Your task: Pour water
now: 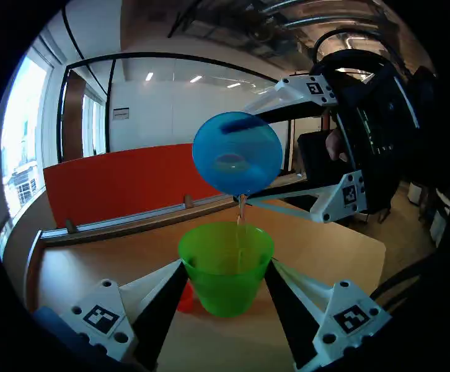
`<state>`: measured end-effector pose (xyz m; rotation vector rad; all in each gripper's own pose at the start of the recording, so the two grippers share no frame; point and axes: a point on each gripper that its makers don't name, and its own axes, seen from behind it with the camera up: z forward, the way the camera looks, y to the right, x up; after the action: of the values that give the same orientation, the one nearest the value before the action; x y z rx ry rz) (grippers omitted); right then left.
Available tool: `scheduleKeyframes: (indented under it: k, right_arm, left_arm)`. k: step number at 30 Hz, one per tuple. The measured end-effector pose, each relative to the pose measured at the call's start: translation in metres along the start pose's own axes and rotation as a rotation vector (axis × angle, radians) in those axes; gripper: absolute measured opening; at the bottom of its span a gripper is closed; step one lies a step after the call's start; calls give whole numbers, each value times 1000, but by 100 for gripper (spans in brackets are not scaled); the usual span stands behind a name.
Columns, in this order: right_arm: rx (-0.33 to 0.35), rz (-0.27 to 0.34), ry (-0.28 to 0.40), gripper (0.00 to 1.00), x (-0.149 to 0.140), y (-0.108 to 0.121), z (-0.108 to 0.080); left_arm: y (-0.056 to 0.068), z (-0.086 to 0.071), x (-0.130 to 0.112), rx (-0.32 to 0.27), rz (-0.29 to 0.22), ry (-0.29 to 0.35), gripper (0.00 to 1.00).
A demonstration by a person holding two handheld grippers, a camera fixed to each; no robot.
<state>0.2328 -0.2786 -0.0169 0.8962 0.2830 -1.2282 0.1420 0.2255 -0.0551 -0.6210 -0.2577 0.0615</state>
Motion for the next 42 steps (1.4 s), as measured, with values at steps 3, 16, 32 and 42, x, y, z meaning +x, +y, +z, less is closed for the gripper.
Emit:
scheduleKeyframes:
  k: [3, 16, 32, 42]
  right_arm:
    - [2, -10, -1, 87, 0, -1, 0]
    - [-3, -44, -9, 87, 1, 0, 1]
    - [-7, -71, -10, 87, 2, -1, 0]
    - [-10, -91, -12, 87, 3, 1, 0]
  left_arm:
    - [0, 0, 0, 0, 0, -1, 83]
    - [2, 1, 0, -4, 4, -3, 83]
    - [0, 3, -2, -4, 4, -10, 83]
    - [-1, 3, -3, -5, 6, -10, 83]
